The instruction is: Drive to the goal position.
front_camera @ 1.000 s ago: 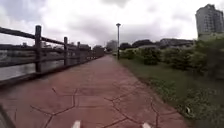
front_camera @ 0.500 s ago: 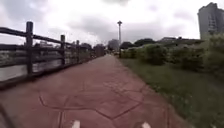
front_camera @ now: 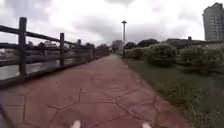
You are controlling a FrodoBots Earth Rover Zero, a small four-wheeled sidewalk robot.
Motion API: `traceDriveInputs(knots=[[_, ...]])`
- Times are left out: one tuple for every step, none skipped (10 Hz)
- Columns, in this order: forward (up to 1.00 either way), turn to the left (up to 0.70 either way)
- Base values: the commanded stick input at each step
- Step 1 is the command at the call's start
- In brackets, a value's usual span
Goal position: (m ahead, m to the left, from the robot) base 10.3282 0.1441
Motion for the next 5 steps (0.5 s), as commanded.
traceDriveInputs(knots=[[0.85, 0.1], [0.85, 0.1], [0.85, 0.1], [0.85, 0.1], [0.85, 0.1]])
